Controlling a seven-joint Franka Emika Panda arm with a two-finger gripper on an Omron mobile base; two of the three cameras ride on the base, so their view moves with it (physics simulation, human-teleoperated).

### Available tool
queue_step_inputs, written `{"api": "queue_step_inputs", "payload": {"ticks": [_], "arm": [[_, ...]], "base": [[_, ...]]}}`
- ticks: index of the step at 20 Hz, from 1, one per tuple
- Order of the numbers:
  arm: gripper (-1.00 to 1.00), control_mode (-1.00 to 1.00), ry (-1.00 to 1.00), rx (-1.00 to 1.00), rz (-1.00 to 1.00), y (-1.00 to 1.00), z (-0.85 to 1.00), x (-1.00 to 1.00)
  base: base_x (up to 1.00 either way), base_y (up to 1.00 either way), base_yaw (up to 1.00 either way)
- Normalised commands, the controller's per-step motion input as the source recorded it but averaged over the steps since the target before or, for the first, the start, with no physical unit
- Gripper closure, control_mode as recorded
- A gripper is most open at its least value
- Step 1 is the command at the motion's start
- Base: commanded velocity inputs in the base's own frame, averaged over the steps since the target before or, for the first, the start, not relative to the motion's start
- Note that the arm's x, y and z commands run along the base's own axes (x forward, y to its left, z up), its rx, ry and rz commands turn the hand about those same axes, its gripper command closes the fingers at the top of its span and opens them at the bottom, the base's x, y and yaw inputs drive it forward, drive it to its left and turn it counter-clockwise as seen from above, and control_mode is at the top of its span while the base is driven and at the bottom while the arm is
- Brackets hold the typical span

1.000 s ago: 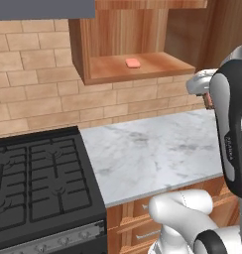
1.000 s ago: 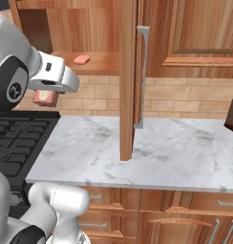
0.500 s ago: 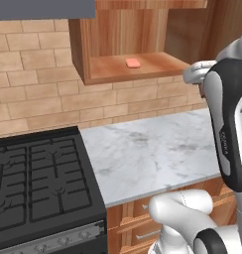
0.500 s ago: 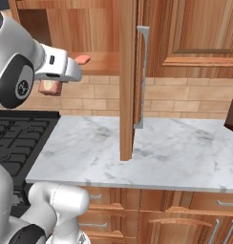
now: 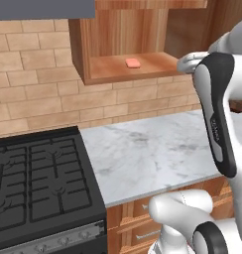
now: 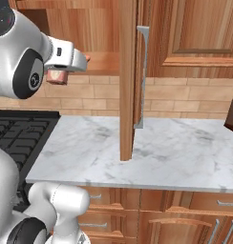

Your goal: Pick up the bar soap and bar soap from the sink, and place them back in the cabinet, and close the cabinet door.

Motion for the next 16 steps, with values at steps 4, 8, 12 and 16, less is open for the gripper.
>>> {"api": "queue_step_inputs", "payload": {"ticks": [4,8,12,16], "arm": [[1.00,-1.00,-0.03,0.00,0.00,0.00,0.10,0.42],[1.00,-1.00,-0.02,0.00,0.00,0.00,0.00,0.40],[1.00,-1.00,-0.01,0.00,0.00,0.00,0.00,0.38],[1.00,-1.00,-0.02,0.00,0.00,0.00,0.00,0.35]], "base": [[0.00,0.00,0.00],[0.00,0.00,0.00],[0.00,0.00,0.00],[0.00,0.00,0.00]]}}
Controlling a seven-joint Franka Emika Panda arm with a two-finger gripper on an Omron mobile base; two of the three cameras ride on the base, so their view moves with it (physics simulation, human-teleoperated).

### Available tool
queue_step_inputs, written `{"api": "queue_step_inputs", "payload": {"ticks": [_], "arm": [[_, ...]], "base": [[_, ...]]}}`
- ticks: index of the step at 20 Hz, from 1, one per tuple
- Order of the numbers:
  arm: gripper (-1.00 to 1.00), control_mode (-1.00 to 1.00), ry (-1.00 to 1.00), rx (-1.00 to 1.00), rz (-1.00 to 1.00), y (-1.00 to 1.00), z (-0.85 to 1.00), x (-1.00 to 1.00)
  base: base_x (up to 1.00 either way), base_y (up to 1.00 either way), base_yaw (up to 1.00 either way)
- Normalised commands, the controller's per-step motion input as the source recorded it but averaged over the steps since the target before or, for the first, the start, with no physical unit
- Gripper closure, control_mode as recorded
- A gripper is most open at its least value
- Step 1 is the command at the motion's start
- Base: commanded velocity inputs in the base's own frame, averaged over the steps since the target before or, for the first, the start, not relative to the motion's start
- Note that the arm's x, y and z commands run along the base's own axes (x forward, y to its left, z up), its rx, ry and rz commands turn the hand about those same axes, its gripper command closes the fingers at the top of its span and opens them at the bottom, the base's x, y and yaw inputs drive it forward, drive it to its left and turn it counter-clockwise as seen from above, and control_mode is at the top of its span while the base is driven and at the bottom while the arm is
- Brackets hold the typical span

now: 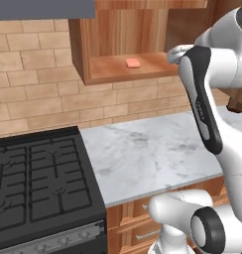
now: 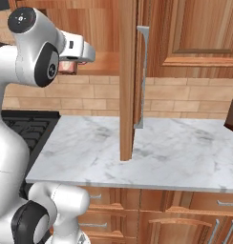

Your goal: Pick up the bar soap and bar soap from the sink, and place them back in the cabinet, and close the cabinet door.

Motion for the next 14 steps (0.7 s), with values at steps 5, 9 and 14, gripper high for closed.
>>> {"api": "queue_step_inputs", "payload": {"ticks": [5,9,14], "arm": [[1.00,-1.00,-0.01,0.00,0.00,0.00,0.00,0.40],[1.00,-1.00,0.00,0.00,0.00,0.00,-0.11,0.42],[1.00,-1.00,-0.02,0.00,0.00,0.00,-0.14,0.37]], "base": [[0.00,0.00,0.00],[0.00,0.00,0.00],[0.00,0.00,0.00]]}}
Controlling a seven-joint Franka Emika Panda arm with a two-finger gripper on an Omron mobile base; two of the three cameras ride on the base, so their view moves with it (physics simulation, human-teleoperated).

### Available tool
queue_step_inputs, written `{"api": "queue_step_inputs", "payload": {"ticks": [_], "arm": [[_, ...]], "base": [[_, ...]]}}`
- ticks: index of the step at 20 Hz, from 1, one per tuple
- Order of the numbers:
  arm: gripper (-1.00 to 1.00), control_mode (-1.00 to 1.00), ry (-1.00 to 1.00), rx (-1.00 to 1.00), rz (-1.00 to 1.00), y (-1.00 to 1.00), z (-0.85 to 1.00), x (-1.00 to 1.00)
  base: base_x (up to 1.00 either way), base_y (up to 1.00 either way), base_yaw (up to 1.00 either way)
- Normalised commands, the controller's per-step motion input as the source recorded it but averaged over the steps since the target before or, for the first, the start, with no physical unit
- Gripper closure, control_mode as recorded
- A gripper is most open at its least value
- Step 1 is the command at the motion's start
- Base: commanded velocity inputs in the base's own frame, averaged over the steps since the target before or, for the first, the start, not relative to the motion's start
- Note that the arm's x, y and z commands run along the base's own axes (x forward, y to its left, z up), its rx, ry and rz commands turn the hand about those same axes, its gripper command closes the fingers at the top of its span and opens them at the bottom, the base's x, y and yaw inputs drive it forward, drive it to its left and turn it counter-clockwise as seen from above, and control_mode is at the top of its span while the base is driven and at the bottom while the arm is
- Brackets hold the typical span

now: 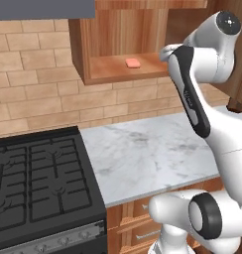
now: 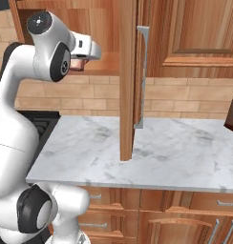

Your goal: Pick up the bar soap and bar soap from the sink, and place them back in the cabinet, and close the cabinet door.

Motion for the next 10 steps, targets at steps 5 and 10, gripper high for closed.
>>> {"api": "queue_step_inputs", "payload": {"ticks": [5,10], "arm": [[1.00,-1.00,-0.04,0.00,0.00,0.00,-0.12,0.33],[1.00,-1.00,-0.05,0.00,0.00,0.00,-0.13,0.33]], "base": [[0.00,0.00,0.00],[0.00,0.00,0.00]]}}
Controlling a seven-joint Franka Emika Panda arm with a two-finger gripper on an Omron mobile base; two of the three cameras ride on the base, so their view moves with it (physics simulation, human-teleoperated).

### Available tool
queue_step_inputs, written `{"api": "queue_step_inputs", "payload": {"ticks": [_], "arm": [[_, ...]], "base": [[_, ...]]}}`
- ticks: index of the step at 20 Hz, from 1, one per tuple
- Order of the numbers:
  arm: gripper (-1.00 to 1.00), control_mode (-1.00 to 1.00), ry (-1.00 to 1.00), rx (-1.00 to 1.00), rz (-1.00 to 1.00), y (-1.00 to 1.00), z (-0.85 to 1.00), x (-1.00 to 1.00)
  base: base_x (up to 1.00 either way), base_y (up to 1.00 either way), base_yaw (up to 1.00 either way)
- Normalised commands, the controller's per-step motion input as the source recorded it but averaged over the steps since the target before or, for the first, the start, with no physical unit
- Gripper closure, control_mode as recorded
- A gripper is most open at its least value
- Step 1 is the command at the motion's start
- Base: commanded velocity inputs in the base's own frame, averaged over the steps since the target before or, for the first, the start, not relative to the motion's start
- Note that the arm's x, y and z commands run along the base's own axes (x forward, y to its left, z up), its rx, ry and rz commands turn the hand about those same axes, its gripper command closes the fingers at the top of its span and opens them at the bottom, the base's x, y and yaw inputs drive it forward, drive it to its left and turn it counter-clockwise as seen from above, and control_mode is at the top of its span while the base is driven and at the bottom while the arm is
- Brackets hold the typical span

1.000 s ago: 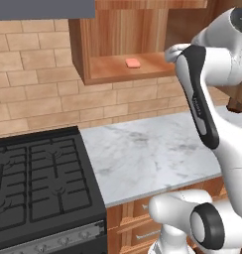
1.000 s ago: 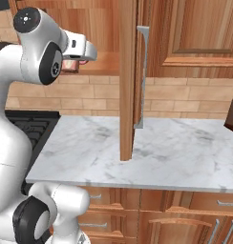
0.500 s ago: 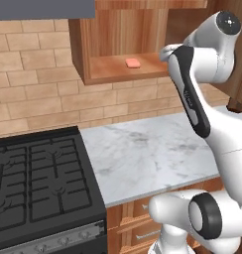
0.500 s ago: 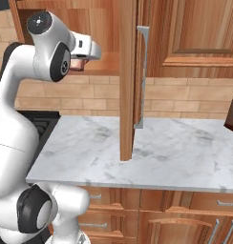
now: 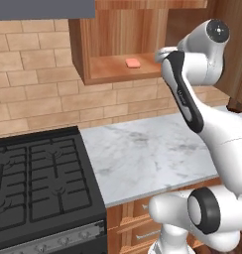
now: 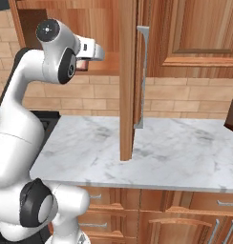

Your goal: Pick up the bar soap and bar soap from the sink, and place them back in the cabinet, and close the cabinet door.

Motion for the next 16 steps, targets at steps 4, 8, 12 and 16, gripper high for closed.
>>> {"api": "queue_step_inputs", "payload": {"ticks": [4,8,12,16], "arm": [[1.00,-1.00,-0.04,0.00,0.00,0.00,-0.10,0.31],[1.00,-1.00,-0.02,0.00,0.00,0.00,-0.04,0.33],[1.00,-1.00,0.00,0.00,0.00,0.00,0.00,0.31],[1.00,-1.00,0.00,0.00,0.00,0.00,0.00,0.27]], "base": [[0.00,0.00,0.00],[0.00,0.00,0.00],[0.00,0.00,0.00],[0.00,0.00,0.00]]}}
